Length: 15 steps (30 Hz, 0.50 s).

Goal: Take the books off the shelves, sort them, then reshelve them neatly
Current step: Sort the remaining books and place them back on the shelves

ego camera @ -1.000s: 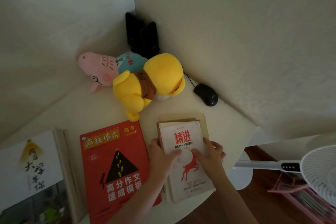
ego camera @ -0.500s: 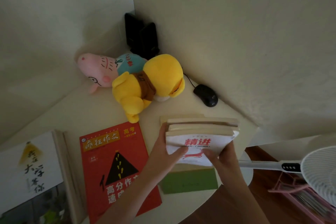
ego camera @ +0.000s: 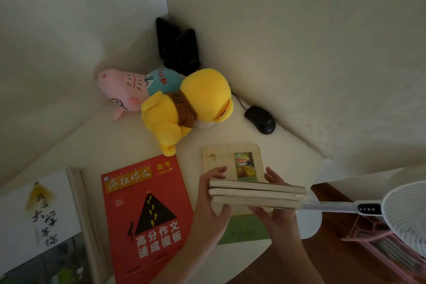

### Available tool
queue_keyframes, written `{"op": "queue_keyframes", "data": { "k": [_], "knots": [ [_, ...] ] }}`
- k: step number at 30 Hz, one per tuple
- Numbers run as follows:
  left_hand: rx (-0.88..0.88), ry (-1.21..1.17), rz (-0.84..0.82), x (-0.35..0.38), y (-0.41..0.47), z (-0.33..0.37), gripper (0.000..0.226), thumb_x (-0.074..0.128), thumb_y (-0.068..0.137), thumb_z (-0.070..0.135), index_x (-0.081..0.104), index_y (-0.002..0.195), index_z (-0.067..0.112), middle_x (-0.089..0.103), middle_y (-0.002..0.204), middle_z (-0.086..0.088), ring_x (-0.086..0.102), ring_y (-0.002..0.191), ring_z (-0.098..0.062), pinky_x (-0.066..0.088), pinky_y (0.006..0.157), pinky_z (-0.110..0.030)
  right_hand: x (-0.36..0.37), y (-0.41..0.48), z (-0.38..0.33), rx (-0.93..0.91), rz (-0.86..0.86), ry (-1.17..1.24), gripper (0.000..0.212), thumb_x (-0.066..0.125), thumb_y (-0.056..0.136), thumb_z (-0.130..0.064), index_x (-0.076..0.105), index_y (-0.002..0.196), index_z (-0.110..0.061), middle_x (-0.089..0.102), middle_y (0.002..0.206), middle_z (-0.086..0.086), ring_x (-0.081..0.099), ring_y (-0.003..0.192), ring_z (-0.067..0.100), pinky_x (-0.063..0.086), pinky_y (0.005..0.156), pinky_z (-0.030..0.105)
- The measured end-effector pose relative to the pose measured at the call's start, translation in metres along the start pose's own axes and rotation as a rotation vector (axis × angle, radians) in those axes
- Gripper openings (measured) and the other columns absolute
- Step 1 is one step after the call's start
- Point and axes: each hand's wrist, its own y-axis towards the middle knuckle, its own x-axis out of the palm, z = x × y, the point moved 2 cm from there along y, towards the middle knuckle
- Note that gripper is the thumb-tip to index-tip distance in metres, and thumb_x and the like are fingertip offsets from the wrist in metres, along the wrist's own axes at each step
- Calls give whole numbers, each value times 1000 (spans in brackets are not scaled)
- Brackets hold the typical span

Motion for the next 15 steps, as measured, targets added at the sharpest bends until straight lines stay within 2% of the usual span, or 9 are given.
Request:
{"op": "queue_keyframes", "data": {
  "k": [2,3,5,7,9,11,13,15],
  "knots": [
    [-24,56,-60,-5,2,-8,59,65,80,-11,41,126,18,47,120,22,45,122,-1,39,102,-17,-4,-6,14,-20,-15,-90,64,72,75,8,51,125,-26,54,124,-19,49,125,9,44,105,42],
    [-26,97,-97,-9,3,-12,55,66,82,-5,42,125,19,46,117,26,47,117,1,41,98,-15,-5,-8,15,-12,-33,-139,59,68,80,9,51,121,-30,52,121,-25,48,122,4,42,106,46],
    [-1,207,-151,-14,7,-15,47,66,84,7,45,124,15,45,111,34,50,111,4,43,91,-10,-6,-7,8,0,-85,-220,52,64,88,-2,43,120,-36,52,116,-29,48,117,-1,40,107,38],
    [-7,267,-144,-19,10,-14,50,67,84,17,42,128,16,50,113,32,55,108,4,46,85,-9,-9,-2,-2,87,-125,-218,51,64,89,-15,36,126,-36,51,110,-26,50,113,5,42,99,25],
    [-78,271,-102,-22,14,-9,60,70,83,21,33,131,23,58,115,21,62,103,-1,56,78,-23,-12,9,-10,147,-155,-222,62,66,87,-20,28,136,-28,52,110,-23,56,104,7,50,92,28],
    [-153,241,-76,-21,16,-8,64,71,82,26,30,131,30,62,112,14,68,90,-5,60,67,-33,-15,22,-7,159,-145,-260,62,69,84,-21,31,132,-28,55,111,-18,62,97,7,58,81,31],
    [-206,255,-64,-19,19,-18,60,72,80,31,35,127,39,65,107,13,69,87,-6,60,65,-30,-13,30,4,215,-156,-279,60,71,83,-21,36,131,-26,57,110,-13,63,95,9,58,75,30],
    [-252,350,-54,-19,22,-33,55,74,76,41,46,122,39,63,108,13,66,93,-6,59,70,-29,-7,35,20,284,-185,-305,58,73,82,-21,41,131,-22,59,108,-8,63,96,13,56,76,27]
  ]
}}
